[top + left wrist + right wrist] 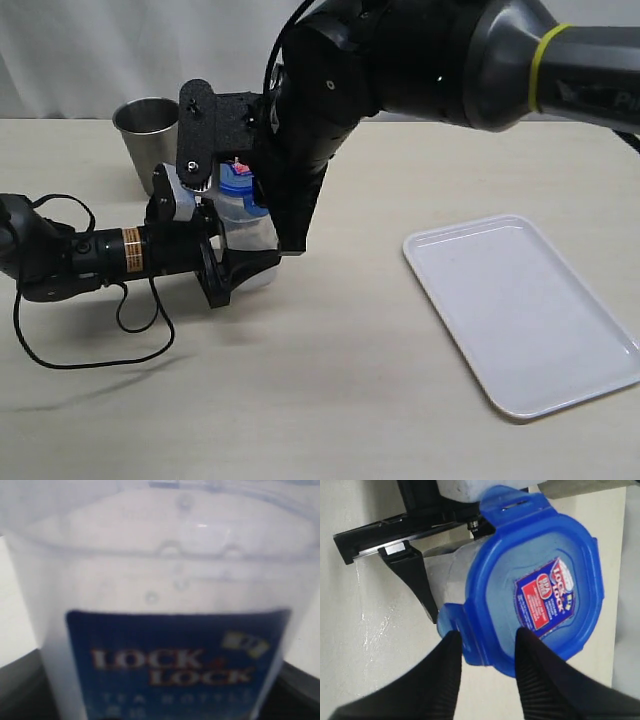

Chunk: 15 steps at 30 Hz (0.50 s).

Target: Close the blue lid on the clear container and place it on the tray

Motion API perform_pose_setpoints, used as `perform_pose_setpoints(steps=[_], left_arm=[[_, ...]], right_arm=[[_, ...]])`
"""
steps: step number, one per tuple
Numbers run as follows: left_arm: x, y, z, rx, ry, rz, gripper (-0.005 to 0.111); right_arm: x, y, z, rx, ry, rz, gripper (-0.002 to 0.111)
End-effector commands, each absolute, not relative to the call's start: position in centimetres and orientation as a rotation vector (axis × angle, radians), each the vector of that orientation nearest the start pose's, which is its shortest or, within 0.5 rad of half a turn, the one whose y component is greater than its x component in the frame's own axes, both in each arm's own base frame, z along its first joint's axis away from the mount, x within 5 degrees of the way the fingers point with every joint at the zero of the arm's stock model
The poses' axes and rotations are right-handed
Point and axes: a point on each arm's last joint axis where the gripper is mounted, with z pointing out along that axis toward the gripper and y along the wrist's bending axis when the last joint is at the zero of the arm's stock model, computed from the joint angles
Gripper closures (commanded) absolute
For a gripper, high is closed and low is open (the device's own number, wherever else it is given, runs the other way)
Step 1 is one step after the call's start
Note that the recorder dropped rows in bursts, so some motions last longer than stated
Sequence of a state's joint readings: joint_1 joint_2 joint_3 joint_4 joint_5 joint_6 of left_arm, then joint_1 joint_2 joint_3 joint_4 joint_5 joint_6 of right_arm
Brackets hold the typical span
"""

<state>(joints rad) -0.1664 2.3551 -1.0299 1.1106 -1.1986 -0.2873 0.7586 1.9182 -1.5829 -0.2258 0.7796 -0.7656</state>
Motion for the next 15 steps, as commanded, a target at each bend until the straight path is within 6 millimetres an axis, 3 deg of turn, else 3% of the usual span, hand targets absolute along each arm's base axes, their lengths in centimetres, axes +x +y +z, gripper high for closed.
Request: perform_pose_setpoints(steps=[1,15], left_arm=[[35.9,-14.0,5.4,1.05,1.496,-0.842,0.107],[35.8,-14.0,5.4,1.061,1.496,-0.85,0.107]], right_arm=[[31.8,28.3,24.0,-1.943,1.769,-0.266,0.075],[32.0,28.6,20.7,-2.001,1.713,-0.263,0.073]])
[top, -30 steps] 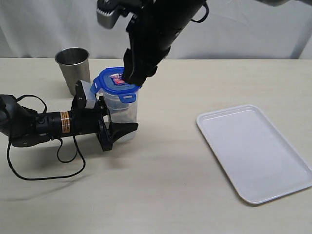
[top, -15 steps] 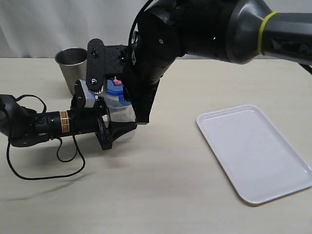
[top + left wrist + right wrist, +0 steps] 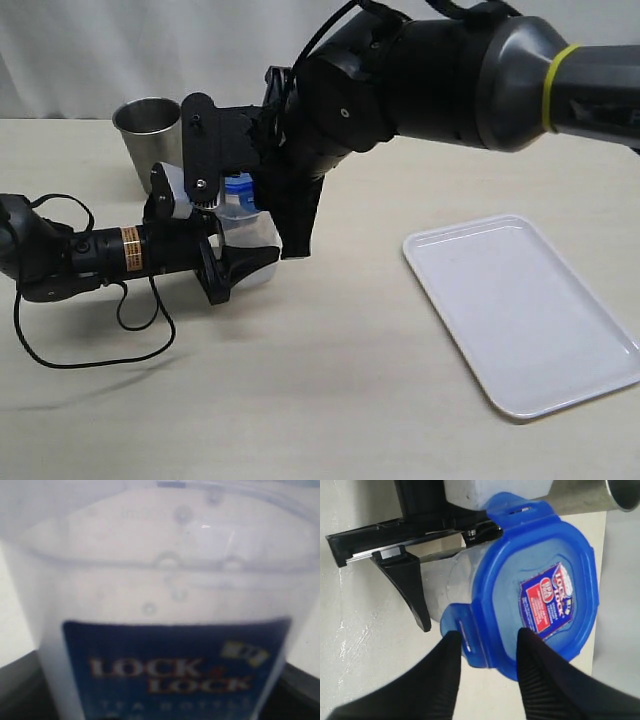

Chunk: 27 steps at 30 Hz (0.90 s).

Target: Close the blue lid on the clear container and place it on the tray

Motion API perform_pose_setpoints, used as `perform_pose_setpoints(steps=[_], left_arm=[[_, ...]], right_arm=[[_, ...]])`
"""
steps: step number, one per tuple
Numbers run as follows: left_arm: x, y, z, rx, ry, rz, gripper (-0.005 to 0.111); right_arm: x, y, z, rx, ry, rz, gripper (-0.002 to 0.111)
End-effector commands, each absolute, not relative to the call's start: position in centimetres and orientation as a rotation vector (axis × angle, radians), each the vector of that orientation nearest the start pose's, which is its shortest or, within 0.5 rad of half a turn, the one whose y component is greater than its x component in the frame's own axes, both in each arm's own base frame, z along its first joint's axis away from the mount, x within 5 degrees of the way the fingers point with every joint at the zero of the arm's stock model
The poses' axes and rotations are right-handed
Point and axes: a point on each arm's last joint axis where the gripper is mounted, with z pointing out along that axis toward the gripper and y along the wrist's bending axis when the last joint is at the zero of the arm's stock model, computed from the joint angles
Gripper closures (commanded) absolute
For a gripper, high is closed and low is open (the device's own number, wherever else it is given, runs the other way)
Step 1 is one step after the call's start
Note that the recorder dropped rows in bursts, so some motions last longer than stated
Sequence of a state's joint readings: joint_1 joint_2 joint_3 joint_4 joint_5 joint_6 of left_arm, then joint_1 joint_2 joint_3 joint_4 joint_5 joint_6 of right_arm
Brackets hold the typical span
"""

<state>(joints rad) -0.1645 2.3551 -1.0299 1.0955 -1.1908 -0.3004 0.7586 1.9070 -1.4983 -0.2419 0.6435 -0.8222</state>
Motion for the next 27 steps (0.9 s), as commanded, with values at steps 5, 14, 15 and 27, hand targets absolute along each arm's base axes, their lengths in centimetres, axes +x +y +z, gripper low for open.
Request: perform_pose_setpoints(steps=[5,14,15,27], left_arm=[[35.8,-14.1,5.4,1.064,1.496,-0.853,0.107],[35.8,-14.1,5.4,1.064,1.496,-0.853,0.107],[35.8,-14.1,5.4,1.064,1.496,-0.853,0.107],[35.7,-14.1,5.4,1.066,1.496,-0.855,0.107]], right_arm=[[32.2,28.8,20.1,-1.999,1.716,-0.261,0.073],[32.3,29.0,19.0,-2.003,1.745,-0.252,0.084],[32.4,29.0,18.8,-1.998,1.751,-0.249,0.084],[31.9,30.2,18.9,-1.936,1.723,-0.338,0.089]])
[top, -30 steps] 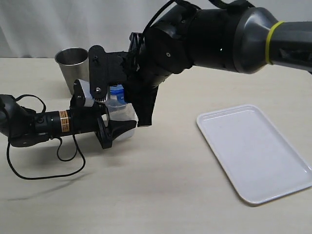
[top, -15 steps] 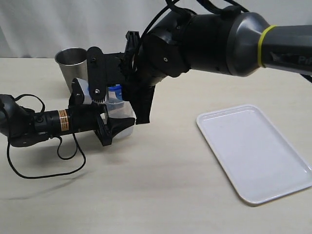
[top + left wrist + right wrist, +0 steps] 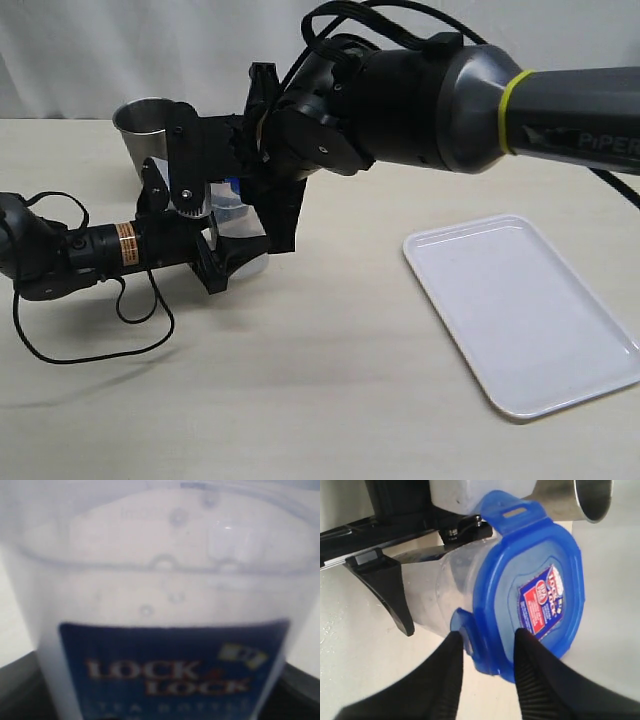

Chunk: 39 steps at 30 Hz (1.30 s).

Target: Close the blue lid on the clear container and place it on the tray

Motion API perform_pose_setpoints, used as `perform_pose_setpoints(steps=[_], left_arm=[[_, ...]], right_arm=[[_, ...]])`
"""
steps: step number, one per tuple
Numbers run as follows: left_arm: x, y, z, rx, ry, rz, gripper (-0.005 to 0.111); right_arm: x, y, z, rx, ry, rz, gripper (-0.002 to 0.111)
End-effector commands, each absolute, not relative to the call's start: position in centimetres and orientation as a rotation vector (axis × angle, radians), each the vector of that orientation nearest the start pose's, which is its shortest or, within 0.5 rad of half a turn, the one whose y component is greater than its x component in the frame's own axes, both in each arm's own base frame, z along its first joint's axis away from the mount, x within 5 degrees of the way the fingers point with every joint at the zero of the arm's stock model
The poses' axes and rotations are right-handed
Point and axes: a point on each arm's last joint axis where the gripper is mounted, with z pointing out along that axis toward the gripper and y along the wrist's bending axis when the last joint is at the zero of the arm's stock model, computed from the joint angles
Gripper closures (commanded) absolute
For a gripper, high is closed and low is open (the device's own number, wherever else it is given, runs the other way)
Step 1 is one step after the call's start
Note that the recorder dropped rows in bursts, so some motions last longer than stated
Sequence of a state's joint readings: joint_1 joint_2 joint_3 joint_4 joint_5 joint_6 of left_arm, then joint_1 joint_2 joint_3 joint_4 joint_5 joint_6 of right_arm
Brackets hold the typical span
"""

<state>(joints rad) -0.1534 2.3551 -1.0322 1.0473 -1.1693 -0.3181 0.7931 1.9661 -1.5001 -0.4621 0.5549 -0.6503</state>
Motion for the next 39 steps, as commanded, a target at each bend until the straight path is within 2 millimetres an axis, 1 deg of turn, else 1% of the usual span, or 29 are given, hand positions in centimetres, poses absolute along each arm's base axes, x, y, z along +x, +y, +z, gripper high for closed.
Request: perform_pose_setpoints(steps=[1,5,8,9,14,16,20,22,24,27,29,31,32,34,35,36,37,39], left_arm=[[35.7,-14.1,5.4,1.066,1.496,-0.855,0.107],[35.8,-13.9,5.4,1.078,1.483,-0.836,0.107],[35.9,-13.5,5.4,1.12,1.44,-0.779,0.107],[36.0,-13.2,5.4,1.134,1.426,-0.758,0.107],[36.5,-11.7,5.3,1.105,1.447,-0.736,0.107],[36.4,-11.6,5.3,1.107,1.451,-0.744,0.107],[35.9,-11.9,5.3,1.191,1.415,-0.761,0.107],[35.7,-11.9,5.6,1.243,1.379,-0.755,0.107],[35.4,-12.0,6.1,1.29,1.347,-0.759,0.107],[35.0,-12.1,7.2,1.404,1.257,-0.743,0.107],[34.7,-12.2,7.8,1.46,1.212,-0.737,0.107],[34.5,-12.2,8.3,1.502,1.183,-0.739,0.107],[34.3,-12.2,8.5,1.521,1.168,-0.738,0.107],[34.1,-12.2,8.9,1.56,1.142,-0.739,0.107],[34.0,-12.2,9.0,1.576,1.131,-0.741,0.107],[33.9,-12.2,9.2,1.592,1.118,-0.74,0.107],[33.8,-12.2,9.2,1.605,1.107,-0.737,0.107],[33.7,-12.2,9.2,1.623,1.097,-0.741,0.107]], right_arm=[[31.9,30.2,18.9,-1.939,1.722,-0.338,0.089],[31.7,30.0,19.5,-1.937,1.73,-0.346,0.089],[31.3,29.8,20.8,-1.903,1.747,-0.313,0.088],[31.2,29.8,21.3,-1.889,1.75,-0.297,0.086],[30.1,29.4,25.0,-1.796,1.738,-0.197,0.063],[29.7,29.1,26.5,-1.764,1.72,-0.191,0.058],[28.9,28.4,29.2,-1.699,1.698,-0.154,0.057],[28.5,28.1,30.4,-1.664,1.69,-0.142,0.057],[28.3,27.7,31.8,-1.546,1.72,-0.091,0.058],[28.7,26.9,33.5,-1.385,1.789,-0.018,0.058],[29.1,26.4,34.1,-1.324,1.868,0.049,0.058],[29.2,26.1,34.5,-1.34,1.923,0.109,0.059],[29.2,26.0,34.3,-1.386,1.975,0.17,0.06],[29.0,26.0,34.2,-1.522,2.0,0.269,0.062],[28.7,26.2,34.2,-1.594,2.005,0.362,0.062],[28.9,26.3,34.1,-1.614,2.005,0.408,0.062],[29.1,26.6,34.0,-1.614,2.003,0.43,0.062],[29.7,26.7,33.7,-1.625,1.999,0.402,0.062]])
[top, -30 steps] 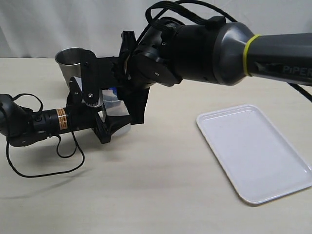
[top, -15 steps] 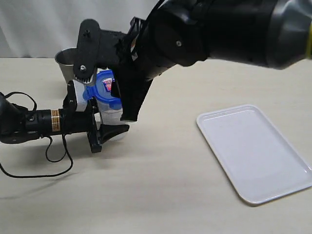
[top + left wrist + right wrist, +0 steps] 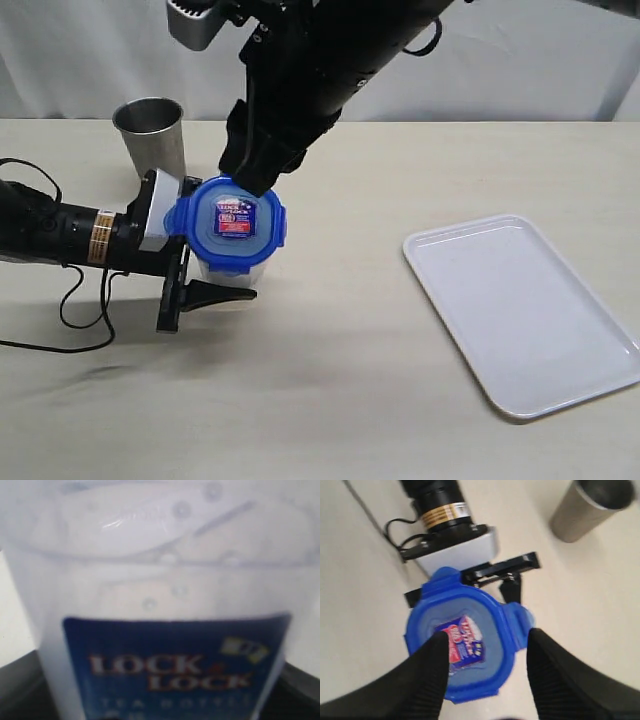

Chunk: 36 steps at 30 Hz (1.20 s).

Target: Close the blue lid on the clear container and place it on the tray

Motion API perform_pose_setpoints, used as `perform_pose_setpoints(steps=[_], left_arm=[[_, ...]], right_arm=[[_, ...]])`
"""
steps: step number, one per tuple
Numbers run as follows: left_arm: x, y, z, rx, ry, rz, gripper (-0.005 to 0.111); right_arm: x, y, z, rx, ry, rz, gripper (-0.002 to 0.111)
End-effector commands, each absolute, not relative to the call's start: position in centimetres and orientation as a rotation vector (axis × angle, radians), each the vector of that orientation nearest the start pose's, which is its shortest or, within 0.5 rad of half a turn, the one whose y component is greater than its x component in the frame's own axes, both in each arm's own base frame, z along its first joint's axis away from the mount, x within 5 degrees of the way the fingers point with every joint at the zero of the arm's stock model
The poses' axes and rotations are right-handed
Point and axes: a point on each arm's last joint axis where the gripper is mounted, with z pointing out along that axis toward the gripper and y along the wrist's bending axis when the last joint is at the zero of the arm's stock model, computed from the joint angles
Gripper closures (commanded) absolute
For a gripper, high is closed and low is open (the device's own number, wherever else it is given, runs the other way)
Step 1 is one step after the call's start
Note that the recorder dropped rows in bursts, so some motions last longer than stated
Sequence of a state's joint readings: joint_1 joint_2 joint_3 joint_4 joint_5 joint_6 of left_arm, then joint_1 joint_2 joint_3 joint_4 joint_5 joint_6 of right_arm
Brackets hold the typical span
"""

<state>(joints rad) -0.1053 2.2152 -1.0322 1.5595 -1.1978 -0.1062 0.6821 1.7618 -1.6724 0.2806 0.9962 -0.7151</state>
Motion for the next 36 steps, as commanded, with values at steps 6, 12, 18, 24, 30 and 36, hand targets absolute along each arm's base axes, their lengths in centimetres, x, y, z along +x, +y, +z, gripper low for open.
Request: perform_pose_setpoints(steps=[6,12,18,24,30,36], left_arm=[[33.6,-12.2,9.2,1.628,1.095,-0.742,0.107],[33.6,-12.2,9.2,1.63,1.094,-0.743,0.107],[33.7,-12.2,9.2,1.619,1.099,-0.739,0.107],[33.7,-12.2,9.2,1.606,1.123,-0.758,0.107],[33.7,-12.2,9.2,1.594,1.146,-0.775,0.107],[33.7,-12.2,9.2,1.593,1.15,-0.777,0.107]], right_arm=[[30.8,27.1,30.7,-1.728,2.059,0.343,0.057],[31.7,27.9,29.2,-1.714,2.05,0.365,0.058],[31.7,28.1,27.7,-1.755,2.115,0.398,0.067],[31.9,28.5,25.8,-1.79,2.177,0.433,0.067],[31.9,29.0,24.6,-1.802,2.194,0.494,0.067],[32.1,29.1,23.4,-1.824,2.225,0.504,0.071]])
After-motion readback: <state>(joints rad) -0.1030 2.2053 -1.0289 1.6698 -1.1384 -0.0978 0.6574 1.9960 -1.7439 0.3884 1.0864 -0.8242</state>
